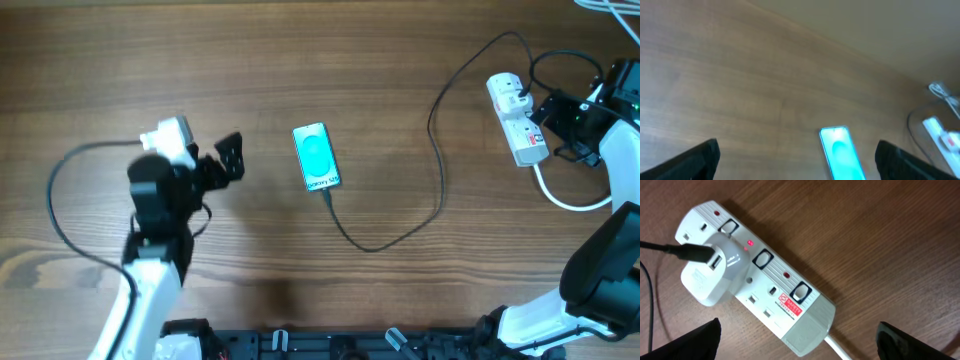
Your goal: Plug charger to phone and switch on socket
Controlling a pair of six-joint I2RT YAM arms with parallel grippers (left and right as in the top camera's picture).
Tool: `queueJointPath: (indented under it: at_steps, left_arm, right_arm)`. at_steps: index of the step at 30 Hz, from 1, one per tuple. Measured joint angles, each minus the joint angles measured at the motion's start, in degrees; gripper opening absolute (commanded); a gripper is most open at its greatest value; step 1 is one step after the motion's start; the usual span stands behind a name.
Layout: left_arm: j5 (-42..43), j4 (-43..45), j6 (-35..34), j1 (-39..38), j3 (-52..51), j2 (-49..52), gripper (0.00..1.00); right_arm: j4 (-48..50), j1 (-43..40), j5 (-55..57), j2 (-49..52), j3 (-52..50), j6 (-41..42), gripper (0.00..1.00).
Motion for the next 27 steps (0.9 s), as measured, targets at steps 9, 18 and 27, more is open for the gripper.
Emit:
queueJointPath:
  at_steps: [9,18,27]
  left_arm:
    - [0.0,9.6,-0.7,0.0,-16.0,-15.9,1.00]
    - [-2.0,1.1,-0.7,0.0,-21.5,-31.3,1.00]
    - [-8.1,-19.2,-0.7,0.0,-21.6,-56.5,1.00]
  right_arm:
    - [0.0,0.0,0.0,0.0,0.0,0.0,1.00]
    - [0.0,0.0,0.0,0.0,0.0,0.0,1.00]
    - [0.0,0.0,0.0,0.0,0.0,0.0,0.99]
